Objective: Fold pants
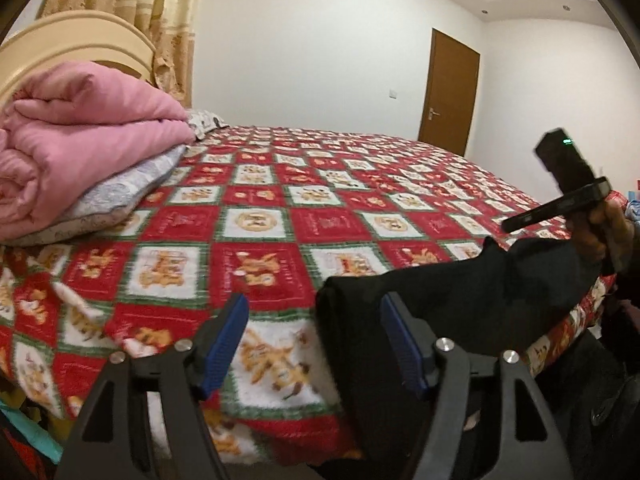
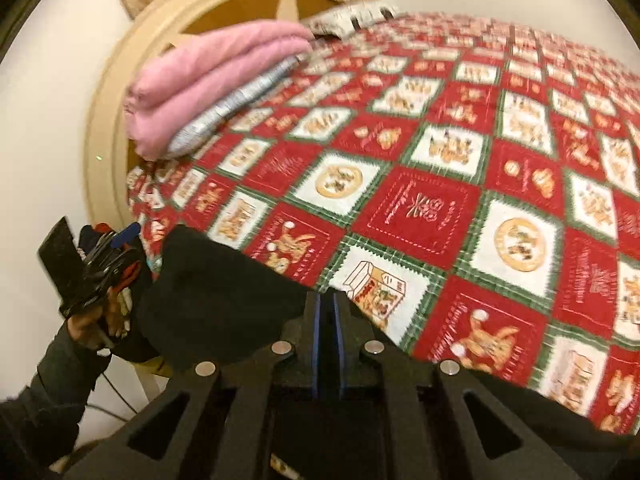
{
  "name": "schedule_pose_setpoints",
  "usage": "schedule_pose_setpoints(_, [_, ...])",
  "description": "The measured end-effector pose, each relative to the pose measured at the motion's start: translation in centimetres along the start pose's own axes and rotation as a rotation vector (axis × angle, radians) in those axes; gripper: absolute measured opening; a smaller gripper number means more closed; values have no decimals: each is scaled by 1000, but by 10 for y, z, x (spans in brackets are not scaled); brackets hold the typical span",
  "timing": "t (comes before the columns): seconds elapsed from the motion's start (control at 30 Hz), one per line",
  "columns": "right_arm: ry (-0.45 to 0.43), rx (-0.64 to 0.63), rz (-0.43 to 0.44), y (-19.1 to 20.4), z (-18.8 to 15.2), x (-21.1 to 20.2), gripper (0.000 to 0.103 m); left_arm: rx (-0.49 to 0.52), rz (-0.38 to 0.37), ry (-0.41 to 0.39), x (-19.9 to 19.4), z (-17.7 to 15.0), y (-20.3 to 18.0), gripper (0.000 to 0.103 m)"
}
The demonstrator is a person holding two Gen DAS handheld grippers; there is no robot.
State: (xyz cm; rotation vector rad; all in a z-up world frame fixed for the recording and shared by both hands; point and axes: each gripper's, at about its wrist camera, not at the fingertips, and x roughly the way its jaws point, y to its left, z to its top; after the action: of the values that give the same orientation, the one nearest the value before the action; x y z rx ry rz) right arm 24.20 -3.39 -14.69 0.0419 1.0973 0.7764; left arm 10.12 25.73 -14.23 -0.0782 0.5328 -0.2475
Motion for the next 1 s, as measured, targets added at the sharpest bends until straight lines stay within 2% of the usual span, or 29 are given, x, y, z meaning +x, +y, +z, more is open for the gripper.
schedule_pose_setpoints(0.03, [23,15,6,-2,2,7,8,-6,-9,8,4,0,-1,71])
schedule_pose_setpoints(0.1, [43,39,37,-6,2,12,23,-25,-40,34,14,0,-3,71])
schedule_pose_setpoints(0.13, [48,49,51,-8,1,14,38,-33,-52,46,18,-1,-4,72])
schedule_pose_setpoints(0.23, [57,57,58,-8,1,17,41,-46,-73,82,29,-3,-6,71])
schedule_pose_setpoints(0.27, [64,54,42,-8,1,20,38,-43,-72,88,31,-3,-7,71])
schedule_pose_setpoints(0.3, [80,56,38,-8,1,23,30,-42,-69,91,33,-4,-7,71])
schedule_pose_setpoints(0.33, [87,58,34,-9,1,25,7,-45,-73,92,34,-4,-7,71])
schedule_pose_setpoints(0.4, [79,69,39,-10,2,27,6,-56,-83,88,36,-2,-6,71])
schedule_pose_setpoints(0.5, [12,96,39,-16,9,16,5,-64,-87,91,42,4,-6,71])
schedule_pose_setpoints(0.6, [-45,122,11,-25,17,7,4,-37,-64,97,55,13,-8,65])
schedule_pose_setpoints(0.63, [-44,128,6,-28,19,9,4,-36,-54,106,61,16,-7,62])
schedule_pose_setpoints(0.73, [-22,148,-34,-38,19,19,4,-53,-32,104,70,25,-4,62])
schedule_pose_setpoints(0.83, [32,114,-62,-39,11,35,5,-81,9,102,73,30,3,61])
schedule_pose_setpoints(0.9, [12,93,-78,-37,5,30,10,-91,16,116,70,29,6,60])
schedule_pose_setpoints(0.93, [-2,87,-89,-35,3,25,23,-88,17,123,66,27,6,60])
schedule_pose_setpoints(0.97, [-16,74,-105,-33,1,18,45,-80,13,131,62,26,6,60])
schedule_pose_setpoints(1.0, [-42,49,-122,-29,-2,9,54,-73,10,139,58,24,5,60])
